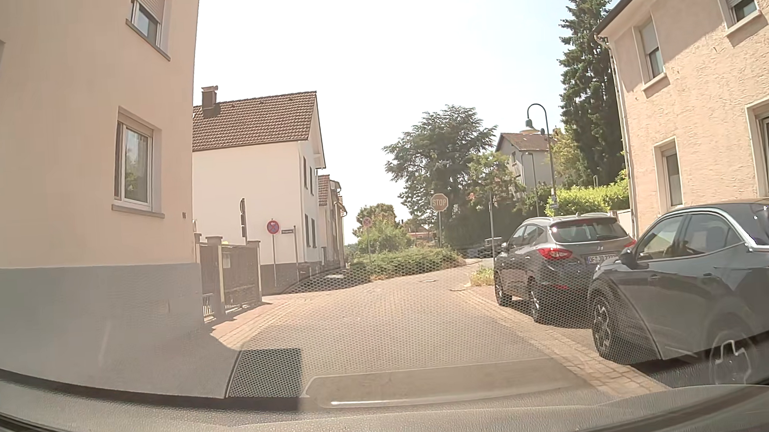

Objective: Follow the waypoints while adhering to traffic rules and regulations

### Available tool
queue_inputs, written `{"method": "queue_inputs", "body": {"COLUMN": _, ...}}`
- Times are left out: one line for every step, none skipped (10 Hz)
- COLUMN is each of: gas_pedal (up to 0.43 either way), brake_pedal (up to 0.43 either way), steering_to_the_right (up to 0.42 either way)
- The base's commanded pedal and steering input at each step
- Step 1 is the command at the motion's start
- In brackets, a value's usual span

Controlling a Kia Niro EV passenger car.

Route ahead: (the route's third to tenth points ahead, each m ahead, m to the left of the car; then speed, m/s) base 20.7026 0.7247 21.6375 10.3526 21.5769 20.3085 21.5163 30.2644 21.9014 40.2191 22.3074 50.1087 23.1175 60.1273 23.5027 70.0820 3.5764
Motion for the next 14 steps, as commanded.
{"method": "queue_inputs", "body": {"gas_pedal": 0.000, "brake_pedal": 0.000, "steering_to_the_right": 0.009}}
{"method": "queue_inputs", "body": {"gas_pedal": 0.000, "brake_pedal": 0.000, "steering_to_the_right": 0.009}}
{"method": "queue_inputs", "body": {"gas_pedal": 0.000, "brake_pedal": 0.000, "steering_to_the_right": 0.009}}
{"method": "queue_inputs", "body": {"gas_pedal": 0.000, "brake_pedal": 0.000, "steering_to_the_right": 0.009}}
{"method": "queue_inputs", "body": {"gas_pedal": 0.000, "brake_pedal": 0.000, "steering_to_the_right": 0.010}}
{"method": "queue_inputs", "body": {"gas_pedal": 0.000, "brake_pedal": 0.000, "steering_to_the_right": 0.010}}
{"method": "queue_inputs", "body": {"gas_pedal": 0.028, "brake_pedal": 0.000, "steering_to_the_right": 0.010}}
{"method": "queue_inputs", "body": {"gas_pedal": 0.059, "brake_pedal": 0.000, "steering_to_the_right": 0.010}}
{"method": "queue_inputs", "body": {"gas_pedal": 0.098, "brake_pedal": 0.000, "steering_to_the_right": 0.010}}
{"method": "queue_inputs", "body": {"gas_pedal": 0.098, "brake_pedal": 0.000, "steering_to_the_right": 0.010}}
{"method": "queue_inputs", "body": {"gas_pedal": 0.110, "brake_pedal": 0.000, "steering_to_the_right": 0.011}}
{"method": "queue_inputs", "body": {"gas_pedal": 0.110, "brake_pedal": 0.000, "steering_to_the_right": 0.011}}
{"method": "queue_inputs", "body": {"gas_pedal": 0.110, "brake_pedal": 0.000, "steering_to_the_right": 0.011}}
{"method": "queue_inputs", "body": {"gas_pedal": 0.098, "brake_pedal": 0.000, "steering_to_the_right": 0.011}}
